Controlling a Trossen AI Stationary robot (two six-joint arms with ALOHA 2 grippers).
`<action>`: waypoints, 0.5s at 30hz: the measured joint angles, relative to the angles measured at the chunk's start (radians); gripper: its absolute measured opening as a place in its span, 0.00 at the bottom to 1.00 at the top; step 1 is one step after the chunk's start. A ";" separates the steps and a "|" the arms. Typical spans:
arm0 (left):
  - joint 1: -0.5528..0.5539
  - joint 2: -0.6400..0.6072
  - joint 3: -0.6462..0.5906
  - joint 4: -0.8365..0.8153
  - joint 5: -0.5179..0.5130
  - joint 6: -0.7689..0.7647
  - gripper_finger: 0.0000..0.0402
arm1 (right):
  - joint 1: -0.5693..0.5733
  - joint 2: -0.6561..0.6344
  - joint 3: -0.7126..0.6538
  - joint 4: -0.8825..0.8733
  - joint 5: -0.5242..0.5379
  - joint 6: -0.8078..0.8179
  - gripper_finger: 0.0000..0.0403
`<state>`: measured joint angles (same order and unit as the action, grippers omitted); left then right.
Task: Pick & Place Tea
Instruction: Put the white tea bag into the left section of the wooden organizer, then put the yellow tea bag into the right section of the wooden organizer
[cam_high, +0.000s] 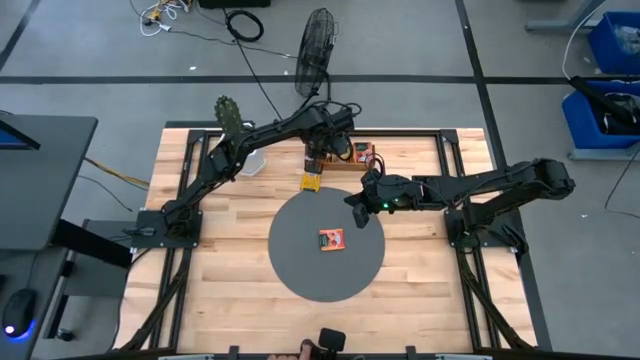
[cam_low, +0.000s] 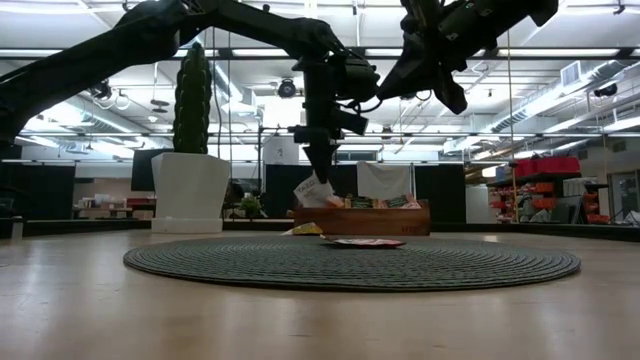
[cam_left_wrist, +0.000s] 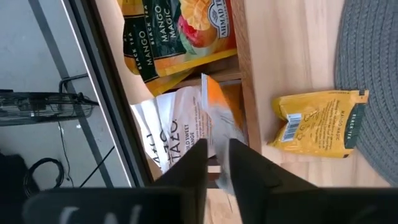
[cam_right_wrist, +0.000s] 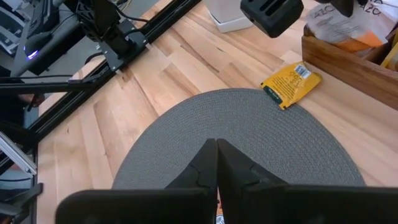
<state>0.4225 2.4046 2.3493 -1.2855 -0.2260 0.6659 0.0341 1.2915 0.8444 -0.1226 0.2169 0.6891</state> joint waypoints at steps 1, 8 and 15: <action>0.000 0.000 0.000 0.000 -0.004 0.000 0.19 | 0.000 0.000 0.000 0.000 0.000 0.000 0.01; 0.000 0.000 0.000 0.044 -0.090 -0.023 0.37 | 0.000 0.000 0.000 -0.010 0.000 0.000 0.01; 0.005 -0.001 0.000 0.150 -0.367 -0.049 0.48 | 0.000 0.000 0.000 -0.012 0.000 0.001 0.01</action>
<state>0.4273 2.4036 2.3493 -1.1353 -0.5933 0.6173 0.0341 1.2915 0.8444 -0.1343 0.2165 0.6906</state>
